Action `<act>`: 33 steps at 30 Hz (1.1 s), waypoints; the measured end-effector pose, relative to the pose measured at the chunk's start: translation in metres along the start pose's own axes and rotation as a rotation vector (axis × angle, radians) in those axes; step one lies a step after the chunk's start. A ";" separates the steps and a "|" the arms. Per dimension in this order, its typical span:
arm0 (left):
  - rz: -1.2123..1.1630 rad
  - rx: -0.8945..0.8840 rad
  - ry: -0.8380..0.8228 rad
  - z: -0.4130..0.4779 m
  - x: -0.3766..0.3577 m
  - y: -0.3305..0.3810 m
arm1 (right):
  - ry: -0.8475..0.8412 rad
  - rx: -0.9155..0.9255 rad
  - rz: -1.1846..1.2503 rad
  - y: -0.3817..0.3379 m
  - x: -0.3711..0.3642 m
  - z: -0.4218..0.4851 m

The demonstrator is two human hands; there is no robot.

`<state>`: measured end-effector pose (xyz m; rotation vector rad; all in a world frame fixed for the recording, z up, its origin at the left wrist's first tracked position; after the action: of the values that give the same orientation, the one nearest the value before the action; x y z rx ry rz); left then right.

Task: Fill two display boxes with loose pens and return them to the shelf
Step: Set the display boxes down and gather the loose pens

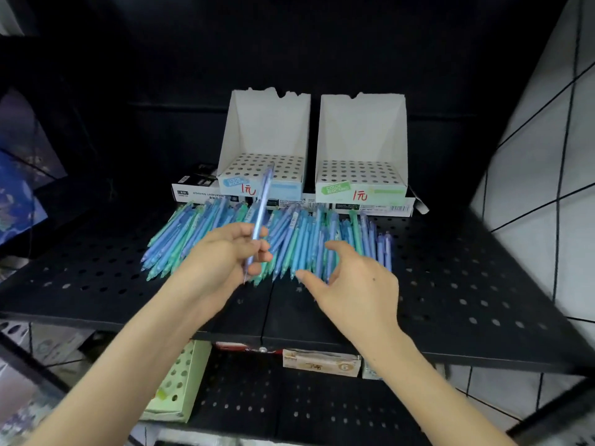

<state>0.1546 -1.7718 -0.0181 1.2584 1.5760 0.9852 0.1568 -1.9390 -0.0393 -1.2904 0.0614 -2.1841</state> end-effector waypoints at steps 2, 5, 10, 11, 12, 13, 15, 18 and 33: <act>-0.020 0.013 -0.030 0.005 -0.003 0.000 | -0.038 -0.058 -0.044 0.000 -0.001 0.002; -0.001 0.024 -0.060 0.012 -0.008 0.001 | -0.053 -0.112 -0.050 -0.001 0.001 0.002; 0.032 0.033 -0.124 0.019 -0.015 0.005 | -0.085 -0.167 -0.102 -0.015 0.005 -0.001; 0.033 0.034 -0.143 0.020 -0.015 0.005 | -0.091 -0.174 -0.110 -0.016 0.005 -0.002; 0.037 0.033 -0.160 0.020 -0.016 0.006 | -0.091 -0.186 -0.108 -0.017 0.005 -0.003; 0.042 0.029 -0.174 0.021 -0.016 0.006 | -0.087 -0.207 -0.091 -0.017 0.006 -0.003; 0.049 0.018 -0.193 0.021 -0.015 0.006 | -0.070 -0.274 -0.018 -0.014 0.010 -0.006; 0.068 -0.003 -0.222 0.023 -0.015 0.006 | -0.010 -0.420 0.258 -0.007 0.016 -0.012; 0.065 0.019 -0.335 0.032 -0.061 0.003 | 0.179 -0.480 0.680 -0.009 0.033 -0.017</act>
<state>0.1929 -1.8290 -0.0159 1.4133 1.2941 0.7529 0.1275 -1.9523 -0.0193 -1.0802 0.9956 -1.7166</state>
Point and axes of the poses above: each hand's wrist, its own z-axis towards the middle knuckle, its own x-axis out of the back of the hand, y = z × x, the point moved 3 cm from there along z, towards the middle knuckle, and after that the axes turned 11 degrees about x, right-handed, at the moved point
